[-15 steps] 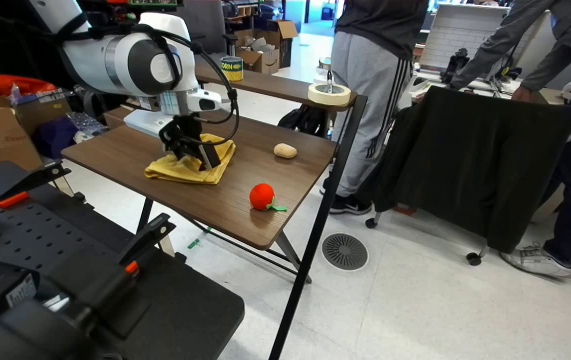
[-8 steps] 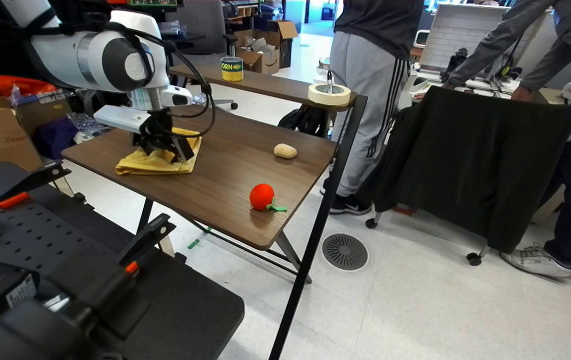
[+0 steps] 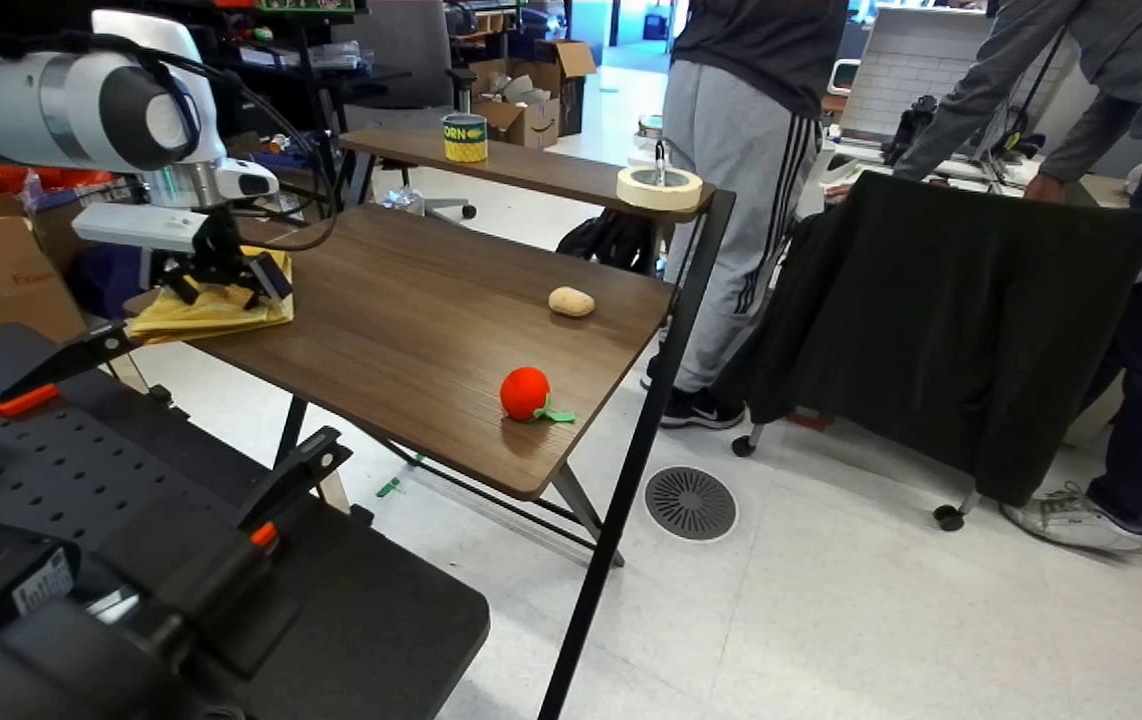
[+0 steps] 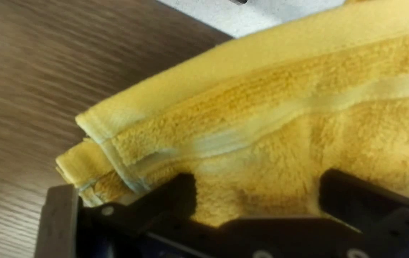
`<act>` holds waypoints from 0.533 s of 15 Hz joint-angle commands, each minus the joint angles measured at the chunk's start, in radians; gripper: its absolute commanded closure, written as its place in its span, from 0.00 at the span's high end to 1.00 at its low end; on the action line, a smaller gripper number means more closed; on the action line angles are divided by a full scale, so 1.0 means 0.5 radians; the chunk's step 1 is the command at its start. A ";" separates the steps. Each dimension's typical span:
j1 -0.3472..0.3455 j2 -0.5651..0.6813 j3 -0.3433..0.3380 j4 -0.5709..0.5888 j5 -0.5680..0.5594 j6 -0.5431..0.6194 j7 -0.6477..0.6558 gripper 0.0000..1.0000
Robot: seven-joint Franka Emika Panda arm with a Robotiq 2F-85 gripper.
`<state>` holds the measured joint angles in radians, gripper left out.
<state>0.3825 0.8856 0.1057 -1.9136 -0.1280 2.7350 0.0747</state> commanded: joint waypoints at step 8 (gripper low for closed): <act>-0.189 0.063 -0.185 0.105 0.070 0.117 0.068 1.00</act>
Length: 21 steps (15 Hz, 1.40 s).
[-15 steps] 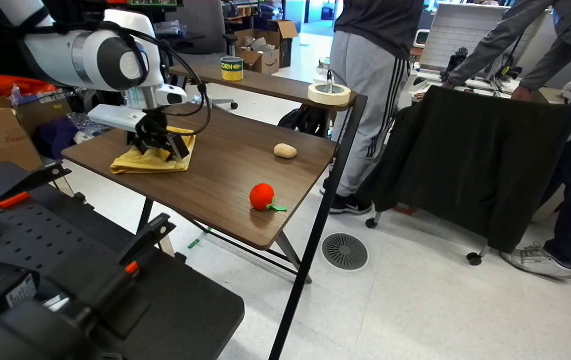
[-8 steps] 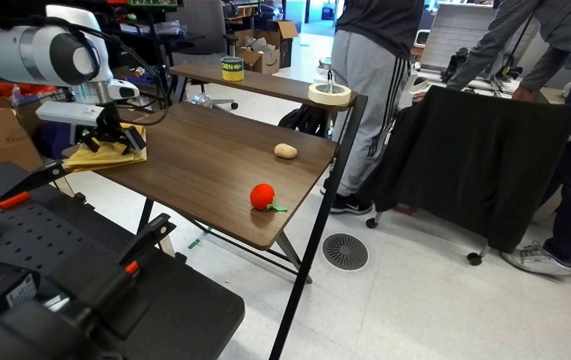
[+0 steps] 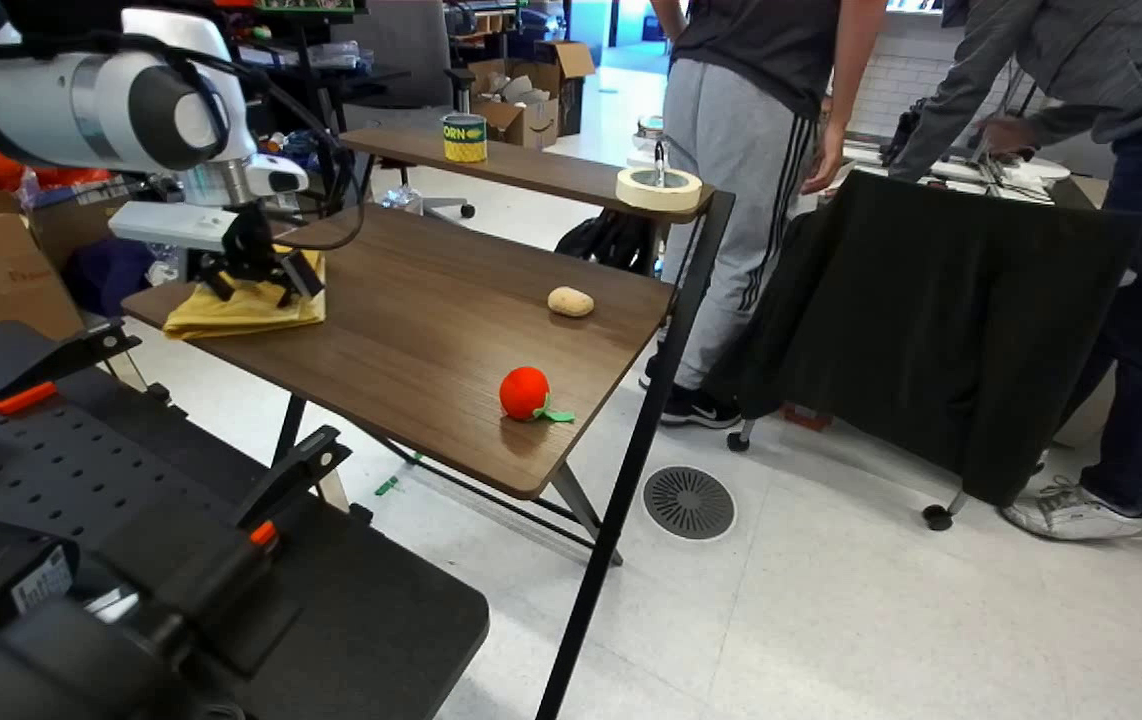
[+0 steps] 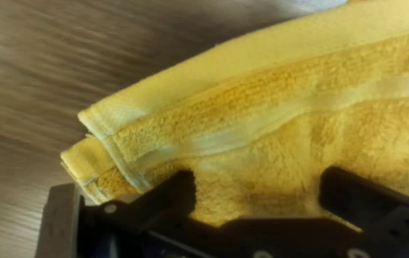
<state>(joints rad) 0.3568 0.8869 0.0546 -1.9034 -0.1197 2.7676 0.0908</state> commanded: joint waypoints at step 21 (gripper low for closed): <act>-0.206 0.189 0.072 0.265 0.206 0.023 0.032 1.00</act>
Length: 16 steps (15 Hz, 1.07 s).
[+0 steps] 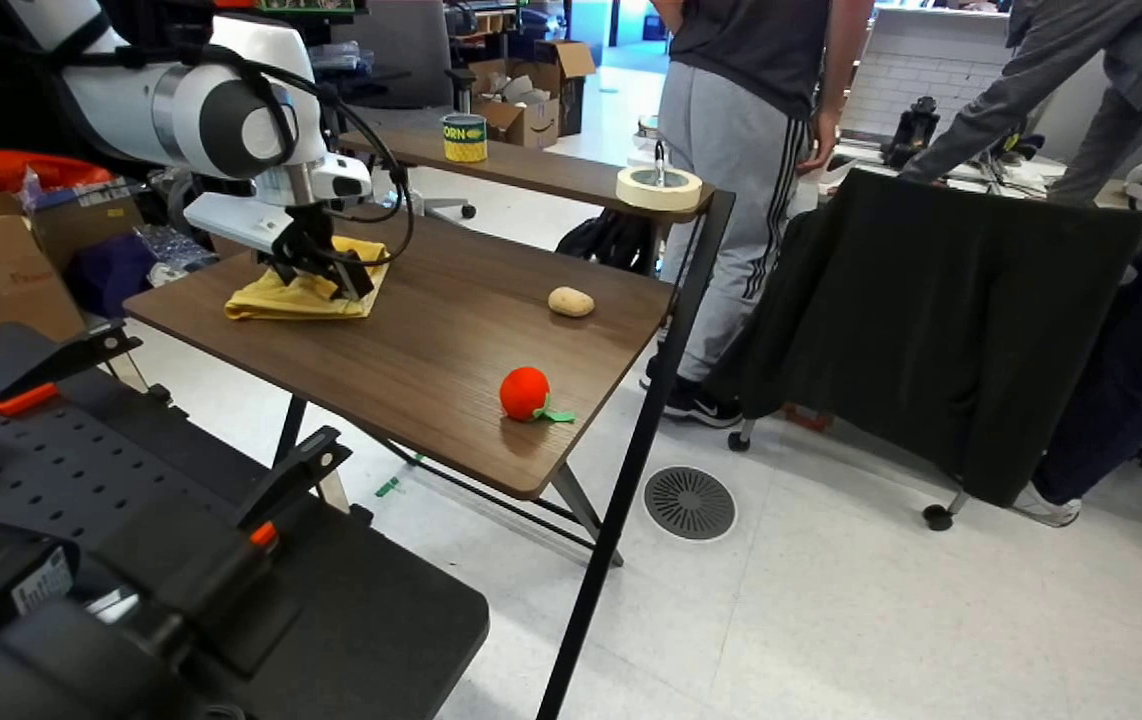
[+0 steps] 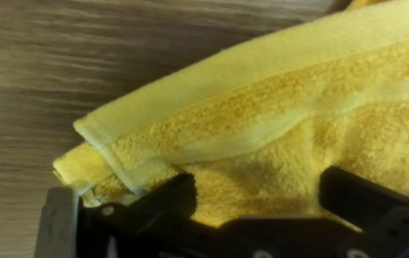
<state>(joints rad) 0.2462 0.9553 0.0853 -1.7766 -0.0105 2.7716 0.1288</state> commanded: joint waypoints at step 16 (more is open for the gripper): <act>-0.227 -0.203 -0.073 -0.294 0.053 0.370 -0.036 1.00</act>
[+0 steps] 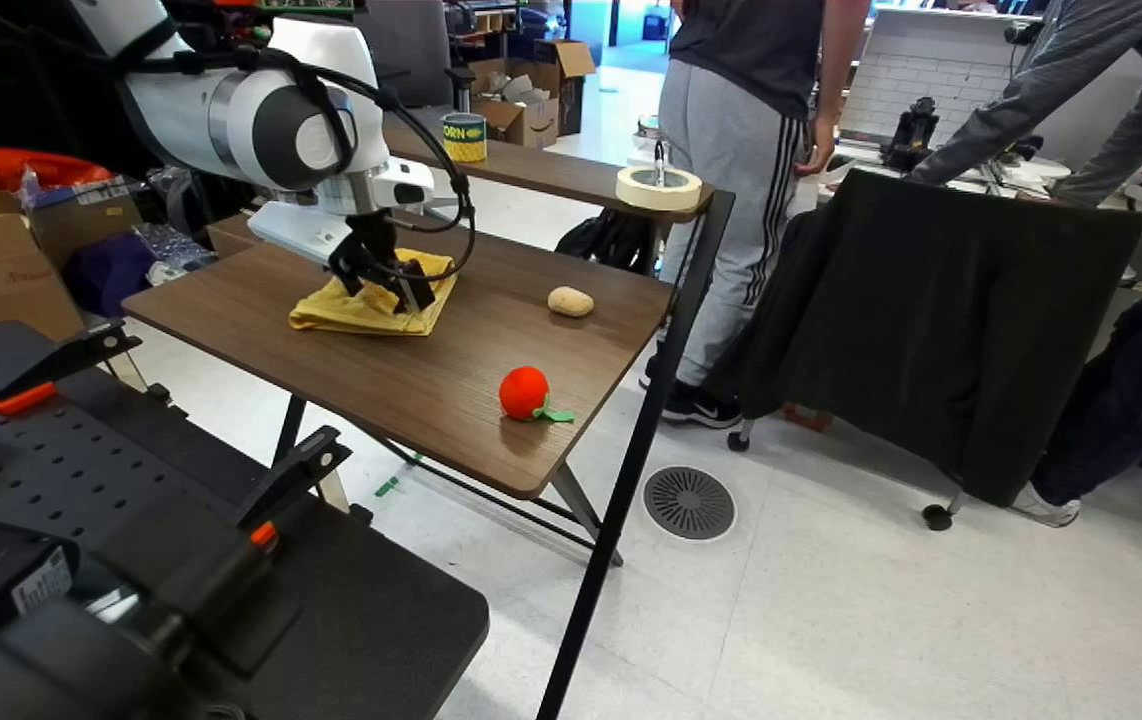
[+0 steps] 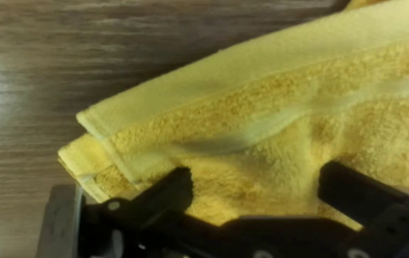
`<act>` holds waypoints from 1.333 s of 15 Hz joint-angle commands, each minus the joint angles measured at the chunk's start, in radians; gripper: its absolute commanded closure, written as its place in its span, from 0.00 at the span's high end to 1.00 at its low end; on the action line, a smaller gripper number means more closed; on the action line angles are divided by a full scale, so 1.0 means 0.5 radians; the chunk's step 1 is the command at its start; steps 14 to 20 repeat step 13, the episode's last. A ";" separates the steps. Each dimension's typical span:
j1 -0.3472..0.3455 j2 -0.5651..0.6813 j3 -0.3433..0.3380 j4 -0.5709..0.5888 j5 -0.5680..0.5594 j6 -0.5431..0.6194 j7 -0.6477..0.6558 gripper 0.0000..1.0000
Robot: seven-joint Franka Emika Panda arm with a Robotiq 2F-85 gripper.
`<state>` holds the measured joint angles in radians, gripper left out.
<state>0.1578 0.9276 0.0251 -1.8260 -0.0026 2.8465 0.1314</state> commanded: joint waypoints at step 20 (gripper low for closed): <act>-0.236 -0.380 0.261 -0.570 0.041 1.032 -0.055 1.00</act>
